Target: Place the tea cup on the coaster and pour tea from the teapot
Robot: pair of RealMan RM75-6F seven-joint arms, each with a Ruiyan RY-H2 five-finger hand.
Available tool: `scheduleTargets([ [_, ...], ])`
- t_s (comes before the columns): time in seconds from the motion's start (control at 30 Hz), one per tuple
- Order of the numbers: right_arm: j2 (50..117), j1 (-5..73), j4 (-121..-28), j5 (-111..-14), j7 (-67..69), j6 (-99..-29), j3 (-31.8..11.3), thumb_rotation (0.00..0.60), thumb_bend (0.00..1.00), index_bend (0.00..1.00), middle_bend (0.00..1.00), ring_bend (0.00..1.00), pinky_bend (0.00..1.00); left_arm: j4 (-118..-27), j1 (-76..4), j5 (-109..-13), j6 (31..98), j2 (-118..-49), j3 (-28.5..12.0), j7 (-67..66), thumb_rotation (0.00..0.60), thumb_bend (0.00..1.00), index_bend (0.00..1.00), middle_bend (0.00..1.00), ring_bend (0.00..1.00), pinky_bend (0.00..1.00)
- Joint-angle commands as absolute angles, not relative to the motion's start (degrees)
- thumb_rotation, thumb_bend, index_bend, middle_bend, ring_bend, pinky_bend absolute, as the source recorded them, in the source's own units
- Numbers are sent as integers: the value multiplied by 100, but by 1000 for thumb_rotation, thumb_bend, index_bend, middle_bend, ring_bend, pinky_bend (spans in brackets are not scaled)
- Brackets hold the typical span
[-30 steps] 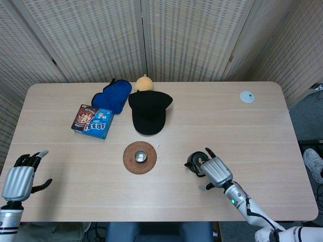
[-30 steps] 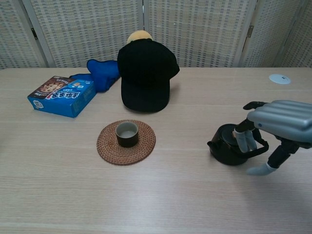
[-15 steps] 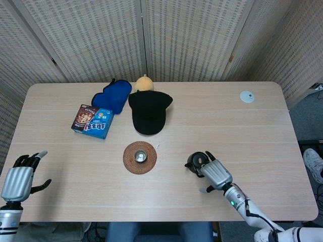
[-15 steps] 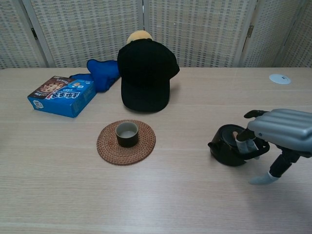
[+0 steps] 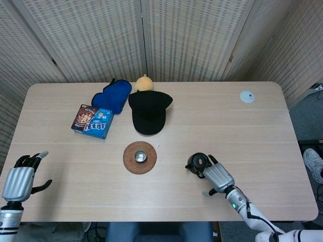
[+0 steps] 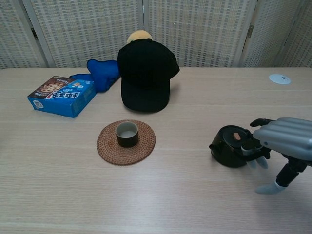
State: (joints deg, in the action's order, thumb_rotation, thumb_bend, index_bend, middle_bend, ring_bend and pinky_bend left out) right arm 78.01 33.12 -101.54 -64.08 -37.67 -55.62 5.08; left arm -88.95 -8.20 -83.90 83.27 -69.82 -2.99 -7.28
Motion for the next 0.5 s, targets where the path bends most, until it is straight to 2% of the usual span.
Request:
scheduleTargets([
  [0.03, 7801, 3303, -10159, -6376, -3780, -5574, 512, 380, 0, 493, 549, 455, 0, -8898, -822, -8386, 8321, -6981, -301, -734, 600, 173, 175, 232, 294, 158],
  [0.37, 7845, 3325, -10119, -6237, -3764, -5551, 468, 386, 0, 629, 669, 561, 0, -8910, -817, -8364, 8313, -6982, -310, -769, 600, 173, 174, 233, 294, 154],
  [0.43, 7867, 3330, -10088, -6226, -3715, -5551, 437, 423, 0, 676, 705, 596, 0, -8911, -812, -8352, 8312, -6978, -311, -774, 600, 173, 175, 232, 294, 153],
  [0.5, 7898, 3339, -10043, -6205, -3635, -5543, 384, 511, 0, 722, 740, 629, 0, -8909, -801, -8349, 8333, -6972, -315, -794, 600, 173, 175, 232, 294, 150],
])
